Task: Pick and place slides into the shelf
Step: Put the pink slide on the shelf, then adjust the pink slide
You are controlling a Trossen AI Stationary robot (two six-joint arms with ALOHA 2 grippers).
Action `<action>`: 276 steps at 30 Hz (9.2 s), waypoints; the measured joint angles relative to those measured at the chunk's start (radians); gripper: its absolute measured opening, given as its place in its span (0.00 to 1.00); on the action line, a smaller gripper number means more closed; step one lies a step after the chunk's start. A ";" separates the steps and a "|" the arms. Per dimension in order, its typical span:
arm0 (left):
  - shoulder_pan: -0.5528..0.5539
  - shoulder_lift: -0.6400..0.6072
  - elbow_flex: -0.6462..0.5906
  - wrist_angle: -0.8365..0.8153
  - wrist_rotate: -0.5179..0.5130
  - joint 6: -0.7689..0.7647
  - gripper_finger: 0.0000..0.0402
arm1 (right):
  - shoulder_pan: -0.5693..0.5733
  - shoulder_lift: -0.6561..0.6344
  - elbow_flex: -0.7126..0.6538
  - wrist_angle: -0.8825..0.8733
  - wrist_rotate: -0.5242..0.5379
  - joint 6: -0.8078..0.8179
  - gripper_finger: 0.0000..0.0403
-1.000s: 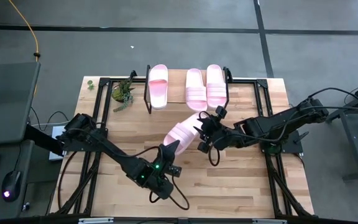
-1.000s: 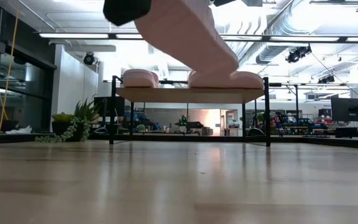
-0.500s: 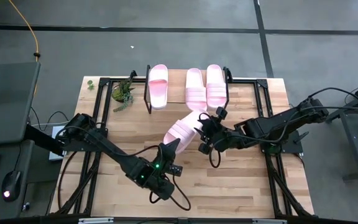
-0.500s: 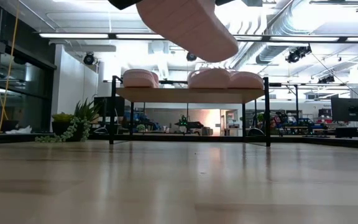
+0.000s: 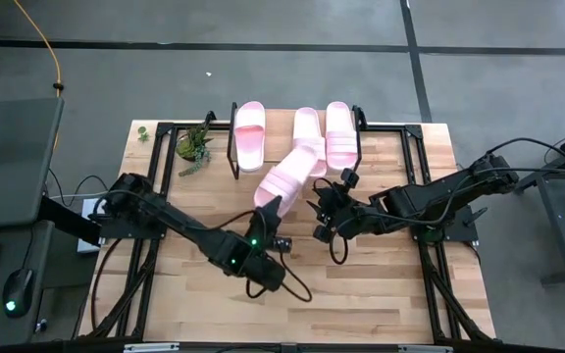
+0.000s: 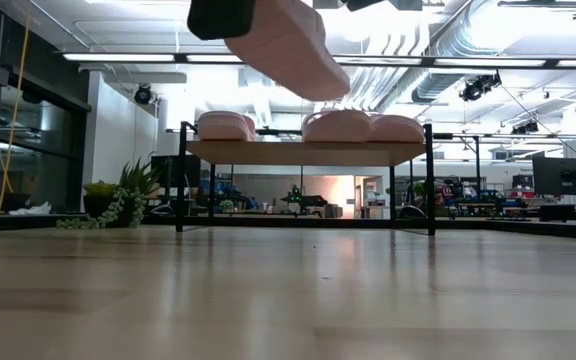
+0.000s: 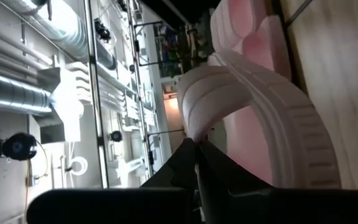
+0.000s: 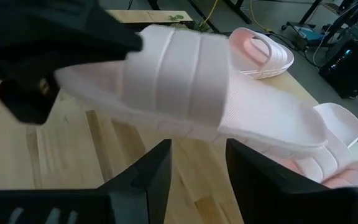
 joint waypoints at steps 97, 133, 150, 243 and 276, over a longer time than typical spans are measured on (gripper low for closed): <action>0.382 -0.114 -0.001 0.036 0.228 0.131 0.00 | 0.198 -0.116 0.000 -0.176 0.171 0.227 0.35; 0.426 -0.013 -0.001 0.187 0.211 0.201 0.00 | 0.198 -0.114 0.000 -0.173 0.133 0.232 0.35; 0.425 -0.014 -0.001 -0.018 0.306 -0.060 0.03 | 0.198 -0.114 0.000 -0.162 0.133 0.229 0.35; 0.788 -0.257 0.169 -0.688 1.488 -0.418 0.00 | -0.068 -0.114 0.000 -0.169 -0.006 -0.017 0.35; 0.885 -0.245 0.013 -0.614 1.426 -0.394 0.00 | -0.066 -0.114 0.000 -0.166 -0.053 0.025 0.35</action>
